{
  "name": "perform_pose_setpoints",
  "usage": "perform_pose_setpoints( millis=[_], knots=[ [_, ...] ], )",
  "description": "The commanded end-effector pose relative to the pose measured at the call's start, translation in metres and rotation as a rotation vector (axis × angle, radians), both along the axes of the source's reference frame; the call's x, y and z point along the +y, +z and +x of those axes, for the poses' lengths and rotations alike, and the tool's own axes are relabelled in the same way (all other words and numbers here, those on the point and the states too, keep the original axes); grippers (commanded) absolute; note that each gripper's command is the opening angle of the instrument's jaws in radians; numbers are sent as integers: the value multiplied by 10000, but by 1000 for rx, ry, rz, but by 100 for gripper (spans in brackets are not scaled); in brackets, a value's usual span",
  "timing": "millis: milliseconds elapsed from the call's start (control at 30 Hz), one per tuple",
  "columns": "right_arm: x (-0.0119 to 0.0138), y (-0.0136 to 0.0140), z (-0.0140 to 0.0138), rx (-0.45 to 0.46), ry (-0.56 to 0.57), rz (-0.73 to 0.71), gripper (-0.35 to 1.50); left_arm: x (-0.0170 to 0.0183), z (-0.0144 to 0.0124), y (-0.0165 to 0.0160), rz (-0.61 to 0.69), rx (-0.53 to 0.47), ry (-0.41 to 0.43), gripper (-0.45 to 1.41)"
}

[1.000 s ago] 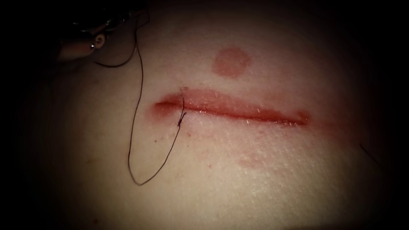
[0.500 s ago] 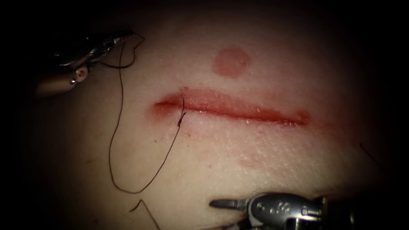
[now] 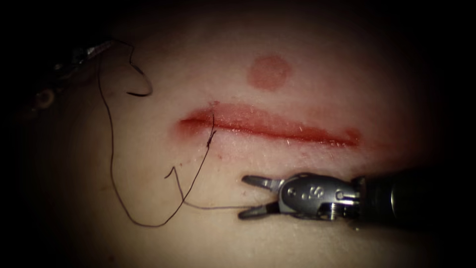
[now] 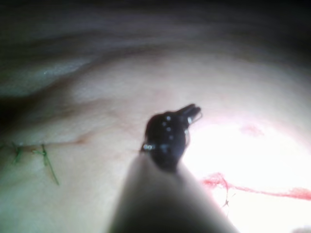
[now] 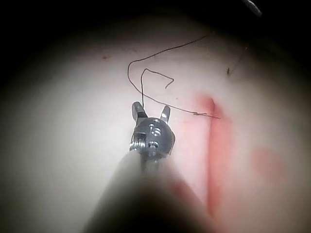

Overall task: Wound Closure
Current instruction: Use the right gripper to cut the long suture end.

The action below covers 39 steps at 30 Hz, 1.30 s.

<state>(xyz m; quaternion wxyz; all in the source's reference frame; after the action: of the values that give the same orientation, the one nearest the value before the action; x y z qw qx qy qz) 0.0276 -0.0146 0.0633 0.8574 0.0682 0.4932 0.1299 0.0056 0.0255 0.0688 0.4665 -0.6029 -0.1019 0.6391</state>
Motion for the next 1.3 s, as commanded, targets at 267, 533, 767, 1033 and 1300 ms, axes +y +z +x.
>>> perform_pose_setpoints(
  millis=[267, 533, 767, 1033, 1300],
  knots=[
    [-20, 17, -4, -78, -61, -40, 148, 12, 12, -38, -26, -26, -29, -35],
    [-18, 2, 15, -54, -107, -105, 148, 11, 21, -55, -34, -44, -39, -35],
    [-3, 9, 60, -45, -138, -216, 148, 22, 37, -97, -41, -116, -67, -35],
    [19, 47, 84, -46, -106, -304, 148, 40, 66, -152, -50, -206, -118, -35],
    [36, 78, 94, -42, -3, -357, 148, 44, 87, -183, -63, -254, -167, -35]
  ],
)
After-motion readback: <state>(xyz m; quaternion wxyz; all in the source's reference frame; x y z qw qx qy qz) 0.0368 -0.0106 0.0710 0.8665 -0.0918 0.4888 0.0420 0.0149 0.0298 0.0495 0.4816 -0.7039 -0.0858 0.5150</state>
